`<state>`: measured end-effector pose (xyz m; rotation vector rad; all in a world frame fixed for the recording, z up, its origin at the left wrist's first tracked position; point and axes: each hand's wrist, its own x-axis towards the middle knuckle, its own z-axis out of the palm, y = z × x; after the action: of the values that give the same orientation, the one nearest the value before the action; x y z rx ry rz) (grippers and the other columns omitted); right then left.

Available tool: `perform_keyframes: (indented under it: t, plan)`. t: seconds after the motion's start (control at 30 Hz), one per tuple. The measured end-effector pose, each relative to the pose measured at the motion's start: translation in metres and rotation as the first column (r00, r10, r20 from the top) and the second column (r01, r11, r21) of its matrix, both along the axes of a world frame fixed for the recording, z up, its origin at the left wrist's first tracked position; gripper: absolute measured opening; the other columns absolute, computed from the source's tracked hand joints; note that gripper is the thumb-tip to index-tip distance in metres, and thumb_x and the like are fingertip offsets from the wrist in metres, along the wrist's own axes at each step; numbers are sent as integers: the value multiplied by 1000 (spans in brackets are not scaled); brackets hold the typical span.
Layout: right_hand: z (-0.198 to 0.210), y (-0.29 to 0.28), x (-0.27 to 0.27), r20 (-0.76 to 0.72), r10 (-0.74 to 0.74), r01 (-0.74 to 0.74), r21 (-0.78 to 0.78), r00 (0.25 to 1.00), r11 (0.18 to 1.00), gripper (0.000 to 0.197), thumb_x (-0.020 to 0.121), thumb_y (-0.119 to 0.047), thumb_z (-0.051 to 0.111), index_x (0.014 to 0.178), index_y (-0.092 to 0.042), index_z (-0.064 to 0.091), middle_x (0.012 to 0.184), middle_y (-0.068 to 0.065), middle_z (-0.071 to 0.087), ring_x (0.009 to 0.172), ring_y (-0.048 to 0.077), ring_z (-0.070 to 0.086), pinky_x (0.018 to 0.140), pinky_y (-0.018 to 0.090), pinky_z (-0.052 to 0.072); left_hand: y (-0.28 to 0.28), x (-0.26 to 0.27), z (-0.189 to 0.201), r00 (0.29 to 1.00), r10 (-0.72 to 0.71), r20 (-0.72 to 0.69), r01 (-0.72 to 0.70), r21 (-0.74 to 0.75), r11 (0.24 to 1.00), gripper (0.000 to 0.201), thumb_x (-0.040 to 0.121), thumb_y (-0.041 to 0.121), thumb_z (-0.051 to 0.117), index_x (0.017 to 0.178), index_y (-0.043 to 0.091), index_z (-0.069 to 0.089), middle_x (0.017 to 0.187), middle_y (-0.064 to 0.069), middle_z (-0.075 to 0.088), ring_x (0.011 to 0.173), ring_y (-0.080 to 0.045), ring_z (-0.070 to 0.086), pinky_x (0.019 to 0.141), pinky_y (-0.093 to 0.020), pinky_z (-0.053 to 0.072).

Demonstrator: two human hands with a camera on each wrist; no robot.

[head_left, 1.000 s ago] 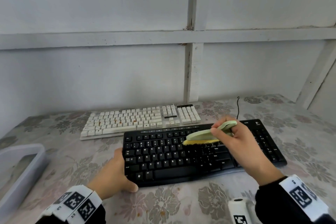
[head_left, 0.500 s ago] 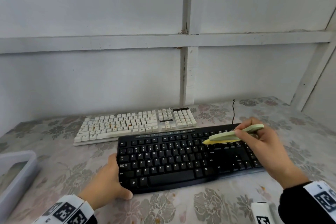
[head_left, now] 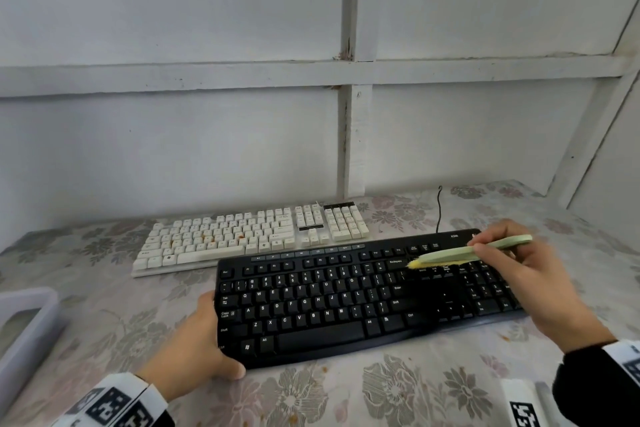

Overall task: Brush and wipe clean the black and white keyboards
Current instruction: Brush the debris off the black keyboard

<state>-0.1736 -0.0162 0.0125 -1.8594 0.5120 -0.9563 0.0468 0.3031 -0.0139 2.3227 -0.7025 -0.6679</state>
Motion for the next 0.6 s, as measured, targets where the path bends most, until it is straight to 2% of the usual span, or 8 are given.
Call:
perform_keyframes:
  t: [0.07,0.13,0.27,0.37,0.5,0.6]
  plan:
    - [1,-7,-5,-26,-68,66,-59,997,996,17,86,0,62,75,-13,62,74,3,60,65,10,50,56,8,37,0,1,-1,1000,4,4,-4,-4,1000,94,61,4,81,131,18,20,105,12,50,90,-5,51,64,-12,39]
    - [4,-13,-8,-16,-118,116,-91,993,989,14,85,1,62,77,-11,62,74,4,60,65,16,50,55,8,36,0,2,-2,1000,5,9,-5,-1,1000,95,60,4,82,131,18,20,105,12,50,91,-5,51,65,-12,38]
    - [8,-14,-8,60,-15,15,3,998,1000,9,84,0,63,80,-8,62,77,7,62,75,18,52,65,12,41,0,3,-3,1000,4,7,-5,10,1000,97,60,6,82,132,19,19,108,11,50,93,-6,51,66,-12,39]
    - [6,-14,-8,11,8,-8,22,1000,1000,12,85,1,62,79,-9,64,77,5,63,74,14,53,65,10,40,-1,3,-2,1000,-5,21,4,19,1000,94,60,7,82,128,22,21,116,6,46,94,-7,50,66,-12,39]
    - [10,-19,-16,-73,-79,80,4,994,997,19,85,3,62,74,-13,64,68,-7,61,63,2,52,58,4,38,0,3,-2,999,-27,38,26,17,1000,86,61,8,82,115,31,19,122,4,41,98,-9,49,66,-11,37]
    - [16,-21,-20,-128,-266,253,-106,955,962,22,85,-2,63,78,-23,63,66,-13,62,57,0,53,50,4,36,0,4,-3,999,-19,30,19,20,1000,90,60,9,83,122,28,21,123,3,43,101,-10,50,69,-12,38]
